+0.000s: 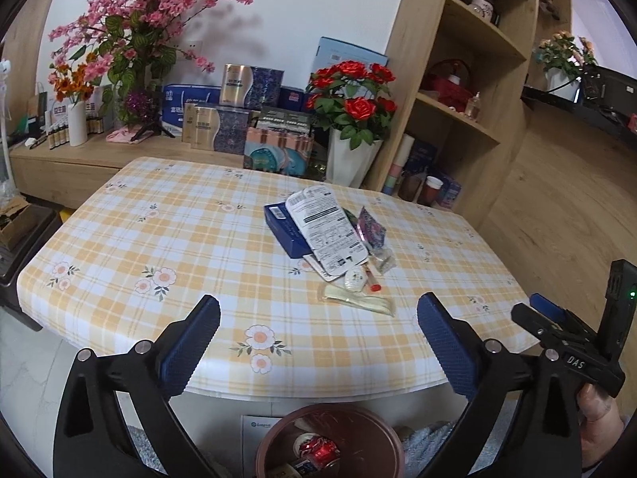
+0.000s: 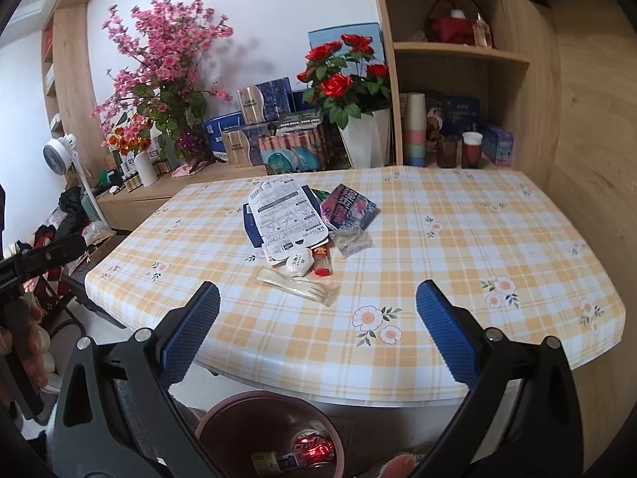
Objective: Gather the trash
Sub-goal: 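Move both tools back over the table toward the receipt and wrappers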
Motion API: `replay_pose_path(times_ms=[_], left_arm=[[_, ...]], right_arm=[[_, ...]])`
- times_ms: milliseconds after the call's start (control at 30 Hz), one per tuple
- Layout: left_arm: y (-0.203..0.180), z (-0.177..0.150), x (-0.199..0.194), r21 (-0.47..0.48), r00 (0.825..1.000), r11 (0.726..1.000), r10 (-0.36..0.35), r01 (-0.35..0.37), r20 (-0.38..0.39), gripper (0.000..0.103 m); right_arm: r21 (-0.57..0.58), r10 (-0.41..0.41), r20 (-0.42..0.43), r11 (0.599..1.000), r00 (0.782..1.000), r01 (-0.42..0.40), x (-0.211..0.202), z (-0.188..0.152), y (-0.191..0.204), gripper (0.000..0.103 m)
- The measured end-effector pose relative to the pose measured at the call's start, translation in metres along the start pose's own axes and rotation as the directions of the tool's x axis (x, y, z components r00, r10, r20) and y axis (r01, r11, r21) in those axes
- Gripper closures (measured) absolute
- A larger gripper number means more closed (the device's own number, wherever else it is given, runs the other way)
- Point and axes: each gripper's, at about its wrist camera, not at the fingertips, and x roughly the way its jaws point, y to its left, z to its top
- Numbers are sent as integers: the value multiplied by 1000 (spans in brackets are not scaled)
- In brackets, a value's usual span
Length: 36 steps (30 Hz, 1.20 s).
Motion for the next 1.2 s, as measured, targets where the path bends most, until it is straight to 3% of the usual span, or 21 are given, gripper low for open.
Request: replay_pose_path(times_ms=[233, 400, 733, 1033, 1200], left_arm=[[15, 3, 23, -28, 999, 999, 34, -35, -28, 6], [15, 5, 41, 12, 998, 999, 52, -51, -30, 6], [15, 4, 101, 5, 994, 1000, 21, -21, -108, 6], [-30, -7, 191, 53, 973, 999, 7, 5, -229, 6], [-50, -15, 243, 78, 953, 995, 89, -69, -288, 6]], right_arm=[[25, 9, -51, 1000, 999, -8, 23, 4, -11, 6], [-27, -84, -105, 996, 991, 81, 51, 6, -18, 6], [-53, -68, -182, 997, 981, 59, 111, 10, -36, 6], [22, -85, -197, 996, 977, 91, 147, 20, -72, 6], [67, -79, -219, 993, 972, 95, 157, 14, -90, 6]])
